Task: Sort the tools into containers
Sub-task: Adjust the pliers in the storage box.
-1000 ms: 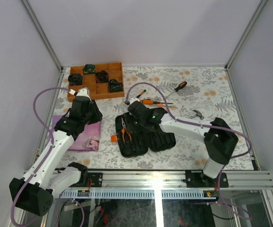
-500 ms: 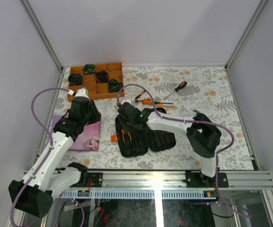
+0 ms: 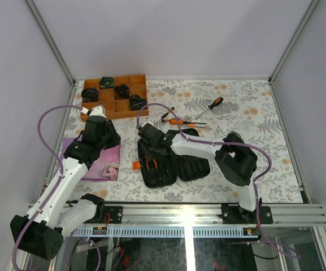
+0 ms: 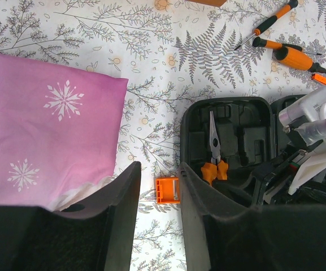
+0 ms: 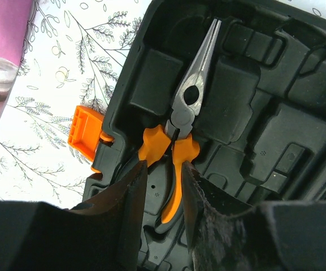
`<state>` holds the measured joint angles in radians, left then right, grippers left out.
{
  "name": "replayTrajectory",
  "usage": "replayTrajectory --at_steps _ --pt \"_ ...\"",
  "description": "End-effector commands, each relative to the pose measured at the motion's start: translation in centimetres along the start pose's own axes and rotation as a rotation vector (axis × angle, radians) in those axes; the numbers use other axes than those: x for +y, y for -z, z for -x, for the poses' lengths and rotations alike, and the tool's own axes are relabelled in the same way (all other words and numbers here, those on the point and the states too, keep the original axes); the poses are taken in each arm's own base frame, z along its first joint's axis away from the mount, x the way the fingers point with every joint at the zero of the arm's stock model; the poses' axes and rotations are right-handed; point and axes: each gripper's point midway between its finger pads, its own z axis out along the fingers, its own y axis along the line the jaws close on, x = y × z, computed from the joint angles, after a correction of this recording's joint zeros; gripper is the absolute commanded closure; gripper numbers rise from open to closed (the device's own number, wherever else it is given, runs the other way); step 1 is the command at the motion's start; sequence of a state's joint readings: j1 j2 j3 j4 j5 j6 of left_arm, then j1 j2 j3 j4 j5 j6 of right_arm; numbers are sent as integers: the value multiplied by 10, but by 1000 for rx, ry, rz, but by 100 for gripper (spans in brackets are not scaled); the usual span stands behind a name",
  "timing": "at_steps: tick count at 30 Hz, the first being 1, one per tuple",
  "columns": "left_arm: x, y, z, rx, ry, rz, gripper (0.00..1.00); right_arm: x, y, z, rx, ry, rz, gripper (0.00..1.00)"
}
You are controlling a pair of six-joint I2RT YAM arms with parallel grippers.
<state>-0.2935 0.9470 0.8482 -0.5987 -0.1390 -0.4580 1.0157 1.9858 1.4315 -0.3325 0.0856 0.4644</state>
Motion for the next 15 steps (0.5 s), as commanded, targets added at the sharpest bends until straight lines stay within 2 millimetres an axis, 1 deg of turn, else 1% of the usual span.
replayTrajectory --at_steps 1,9,12,15 --pt "4 1 1 -11 -10 13 69 8 4 13 -24 29 15 63" --pt "6 0 0 -8 -10 18 69 2 -1 1 26 44 -8 63" --pt "6 0 0 -8 -10 18 69 2 0 2 23 46 -10 63" --pt "6 0 0 -8 -10 19 69 2 6 8 4 49 -12 63"
